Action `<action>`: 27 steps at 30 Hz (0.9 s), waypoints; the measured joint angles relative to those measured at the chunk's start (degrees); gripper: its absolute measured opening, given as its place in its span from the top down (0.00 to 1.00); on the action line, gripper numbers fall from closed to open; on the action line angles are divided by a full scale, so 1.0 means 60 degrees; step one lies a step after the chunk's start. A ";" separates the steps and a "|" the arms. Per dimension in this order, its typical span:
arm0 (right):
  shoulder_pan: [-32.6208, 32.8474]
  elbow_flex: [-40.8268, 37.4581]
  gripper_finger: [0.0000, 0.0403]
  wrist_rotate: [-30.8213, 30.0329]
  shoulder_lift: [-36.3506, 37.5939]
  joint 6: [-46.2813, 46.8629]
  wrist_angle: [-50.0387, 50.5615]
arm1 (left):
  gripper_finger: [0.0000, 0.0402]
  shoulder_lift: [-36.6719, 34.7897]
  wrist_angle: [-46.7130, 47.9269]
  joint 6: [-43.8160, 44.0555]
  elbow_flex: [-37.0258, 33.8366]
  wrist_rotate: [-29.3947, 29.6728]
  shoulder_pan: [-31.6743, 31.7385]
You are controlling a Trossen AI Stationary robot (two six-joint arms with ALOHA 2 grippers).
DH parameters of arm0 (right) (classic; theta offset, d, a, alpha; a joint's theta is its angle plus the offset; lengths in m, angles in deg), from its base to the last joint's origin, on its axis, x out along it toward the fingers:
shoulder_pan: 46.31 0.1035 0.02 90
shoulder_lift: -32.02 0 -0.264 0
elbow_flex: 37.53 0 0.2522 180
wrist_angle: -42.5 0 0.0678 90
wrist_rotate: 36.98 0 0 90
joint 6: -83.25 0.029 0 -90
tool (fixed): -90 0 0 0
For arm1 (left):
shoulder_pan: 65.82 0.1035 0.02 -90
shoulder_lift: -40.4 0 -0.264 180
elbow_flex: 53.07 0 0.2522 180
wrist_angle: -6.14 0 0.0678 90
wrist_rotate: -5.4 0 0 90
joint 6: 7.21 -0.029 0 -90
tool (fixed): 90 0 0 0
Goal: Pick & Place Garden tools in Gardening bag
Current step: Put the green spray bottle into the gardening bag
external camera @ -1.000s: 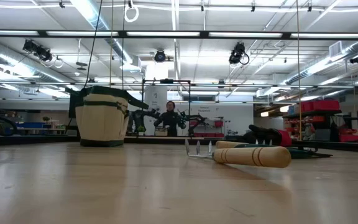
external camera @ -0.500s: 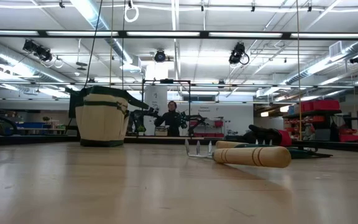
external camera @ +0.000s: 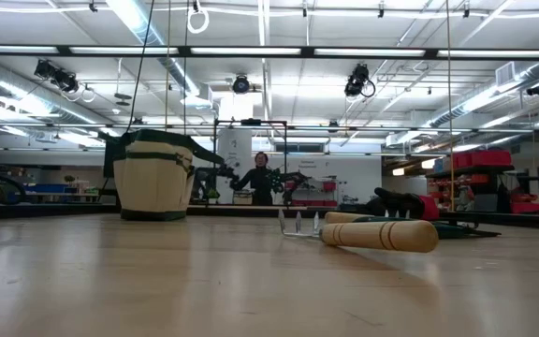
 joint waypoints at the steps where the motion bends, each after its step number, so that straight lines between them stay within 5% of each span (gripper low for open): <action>1: 0.0086 0.0000 1.00 0.0001 -0.0032 0.0066 -0.0054 | 1.00 0.0000 0.0000 -0.0003 0.0000 0.0000 -0.0003; 27: 0.3408 0.0000 1.00 -0.2956 -0.1111 0.1083 -0.1016 | 1.00 0.0000 0.0018 0.0000 0.0000 -0.0004 -0.0011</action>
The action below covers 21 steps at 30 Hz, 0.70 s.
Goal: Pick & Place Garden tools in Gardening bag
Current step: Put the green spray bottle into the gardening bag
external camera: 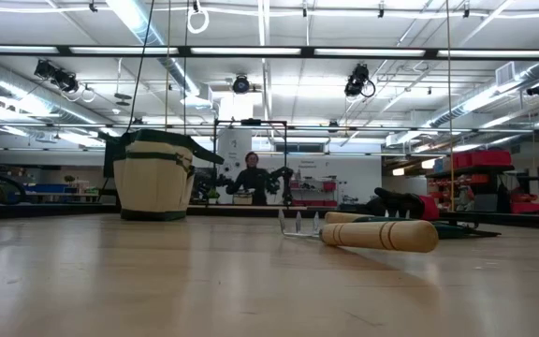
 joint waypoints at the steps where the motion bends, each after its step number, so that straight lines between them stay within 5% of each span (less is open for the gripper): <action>1: 0.0164 0.0000 1.00 -0.0159 -0.0052 0.0080 0.0002 | 1.00 0.0000 0.0000 0.0000 0.0000 0.0000 0.0000; 21: 0.2502 0.0000 1.00 -0.1659 -0.1448 0.1116 -0.0827 | 1.00 0.0000 0.0109 -0.0007 0.0000 -0.0011 0.0000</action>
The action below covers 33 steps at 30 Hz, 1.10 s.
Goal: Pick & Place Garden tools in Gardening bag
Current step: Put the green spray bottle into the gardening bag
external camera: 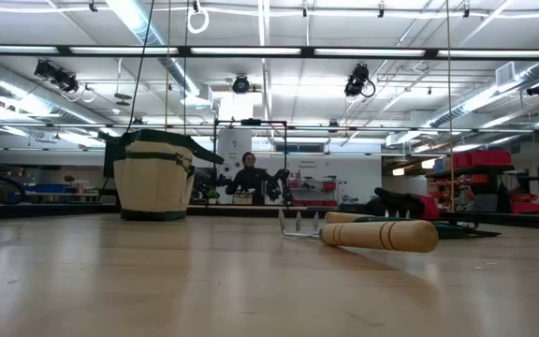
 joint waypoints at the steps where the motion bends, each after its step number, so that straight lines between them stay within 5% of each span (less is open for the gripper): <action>1: 0.0079 0.0000 1.00 -0.0001 -0.0053 0.0001 -0.0088 | 1.00 0.0000 0.0033 -0.0001 0.0000 0.0000 0.0000; 11: 0.0410 0.0286 1.00 -0.0004 -0.0675 0.0173 -0.0334 | 1.00 0.0000 0.0055 -0.0018 0.0000 -0.0042 0.0000; 33: 0.0441 0.3222 1.00 -0.0077 -0.1580 0.0429 0.2876 | 1.00 0.0003 0.0385 -0.0019 -0.0004 -0.0095 0.0000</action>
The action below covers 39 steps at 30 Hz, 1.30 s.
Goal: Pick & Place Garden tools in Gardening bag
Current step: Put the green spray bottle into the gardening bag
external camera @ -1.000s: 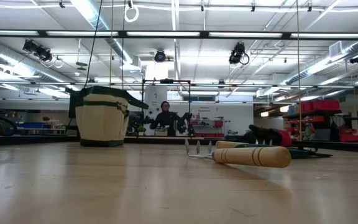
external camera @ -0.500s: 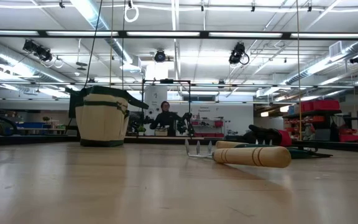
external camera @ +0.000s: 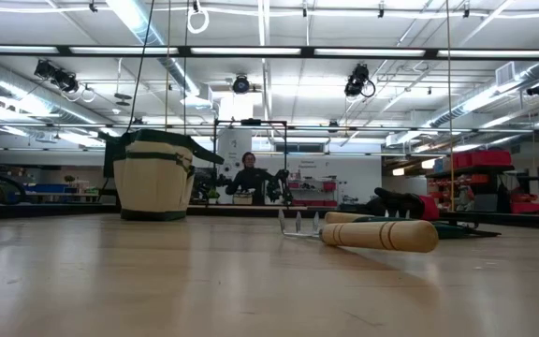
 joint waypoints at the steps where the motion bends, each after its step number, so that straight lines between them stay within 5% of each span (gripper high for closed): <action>1: 0.0002 0.0122 1.00 0.0003 -0.0045 0.0002 0.0180 | 1.00 0.0000 0.0051 0.0000 0.0000 0.0000 0.0000; 14: 0.0002 0.1865 1.00 0.0449 -0.0999 0.0402 0.2499 | 1.00 -0.0003 0.0166 -0.0004 0.0000 -0.0015 0.0000; 39: -0.0016 0.1900 1.00 0.1946 -0.1793 0.2780 0.5098 | 1.00 -0.0003 0.0173 -0.0080 0.0000 -0.0011 0.0000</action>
